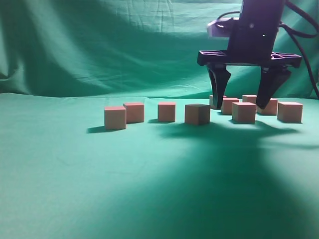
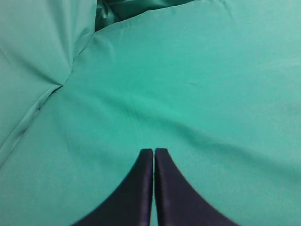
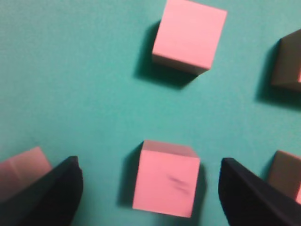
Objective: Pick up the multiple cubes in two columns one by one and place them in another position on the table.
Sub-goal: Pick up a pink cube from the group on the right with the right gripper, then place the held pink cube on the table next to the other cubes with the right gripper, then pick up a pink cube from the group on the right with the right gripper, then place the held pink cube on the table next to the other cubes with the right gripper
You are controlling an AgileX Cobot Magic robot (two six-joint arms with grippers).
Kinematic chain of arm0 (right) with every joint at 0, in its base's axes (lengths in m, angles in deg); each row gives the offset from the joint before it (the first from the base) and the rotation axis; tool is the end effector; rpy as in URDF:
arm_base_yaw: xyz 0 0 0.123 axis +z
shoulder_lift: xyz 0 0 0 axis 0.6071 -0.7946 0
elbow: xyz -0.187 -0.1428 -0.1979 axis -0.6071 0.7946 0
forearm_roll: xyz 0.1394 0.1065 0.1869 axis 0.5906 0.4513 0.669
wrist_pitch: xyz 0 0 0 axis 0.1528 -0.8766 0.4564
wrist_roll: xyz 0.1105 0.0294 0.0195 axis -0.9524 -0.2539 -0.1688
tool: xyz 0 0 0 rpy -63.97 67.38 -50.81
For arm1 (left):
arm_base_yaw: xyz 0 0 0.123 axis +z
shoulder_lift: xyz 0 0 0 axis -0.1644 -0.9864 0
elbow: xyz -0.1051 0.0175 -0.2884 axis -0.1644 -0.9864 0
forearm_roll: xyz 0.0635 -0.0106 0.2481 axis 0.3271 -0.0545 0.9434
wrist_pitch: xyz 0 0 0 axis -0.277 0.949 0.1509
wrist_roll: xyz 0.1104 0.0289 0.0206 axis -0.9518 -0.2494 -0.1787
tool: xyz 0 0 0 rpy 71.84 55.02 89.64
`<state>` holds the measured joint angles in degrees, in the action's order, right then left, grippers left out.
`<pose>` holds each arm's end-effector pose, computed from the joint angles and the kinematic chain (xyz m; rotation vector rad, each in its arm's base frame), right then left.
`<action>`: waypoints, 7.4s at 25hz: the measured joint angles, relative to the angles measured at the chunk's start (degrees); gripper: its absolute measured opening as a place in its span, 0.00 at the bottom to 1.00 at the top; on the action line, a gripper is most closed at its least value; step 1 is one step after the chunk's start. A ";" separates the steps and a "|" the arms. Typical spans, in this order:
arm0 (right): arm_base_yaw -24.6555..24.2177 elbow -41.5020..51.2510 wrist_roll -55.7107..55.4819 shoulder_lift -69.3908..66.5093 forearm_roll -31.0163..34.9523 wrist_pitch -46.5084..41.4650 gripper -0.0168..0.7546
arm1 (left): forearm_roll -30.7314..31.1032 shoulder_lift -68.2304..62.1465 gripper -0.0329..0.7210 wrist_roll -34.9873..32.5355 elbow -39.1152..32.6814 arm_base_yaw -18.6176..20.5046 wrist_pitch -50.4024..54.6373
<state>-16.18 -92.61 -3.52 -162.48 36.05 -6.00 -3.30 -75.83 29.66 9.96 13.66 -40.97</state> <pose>0.4083 0.1557 0.1720 -0.2891 2.8112 0.0895 0.0565 0.0211 0.1689 0.1092 1.8417 0.3990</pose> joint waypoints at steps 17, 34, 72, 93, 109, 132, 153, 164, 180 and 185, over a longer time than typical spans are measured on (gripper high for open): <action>0.00 -0.14 -0.12 0.67 -1.02 -0.13 0.35 | 0.00 0.00 0.04 0.00 0.00 0.00 0.00; 20.70 -0.47 2.85 13.35 -1.24 -9.59 0.35 | 0.00 0.00 0.04 0.00 0.00 0.00 0.00; 26.14 -5.04 4.45 -4.65 -2.83 -0.10 0.35 | 0.00 0.00 0.04 0.00 0.00 0.00 0.00; 26.01 -22.91 4.37 -4.65 -4.35 -25.40 0.77 | 0.00 0.00 0.04 0.00 0.00 0.00 0.00; 7.81 -16.62 5.49 18.12 -9.49 -27.37 0.77 | 0.00 0.00 0.04 0.00 0.00 0.00 0.00; -11.39 1.22 5.49 1.10 -0.18 -1.61 0.77 | 0.00 0.00 0.04 0.00 0.00 0.00 0.00; -9.44 1.31 6.26 11.63 0.27 -8.85 0.35 | 0.00 0.00 0.04 0.00 0.00 0.00 0.00; 8.31 8.14 18.52 26.08 7.14 -11.74 0.35 | 0.00 0.00 0.04 0.00 0.00 0.00 0.00; 24.57 9.18 30.70 9.37 5.78 -1.57 0.35 | 0.00 0.00 0.04 0.00 0.00 0.00 0.00; 24.57 9.18 30.80 6.54 1.31 2.51 0.35 | 0.00 0.00 0.04 0.00 0.00 0.00 0.00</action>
<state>8.40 -83.43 27.28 -155.94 37.36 -3.50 -3.30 -75.83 29.66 9.96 13.66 -40.97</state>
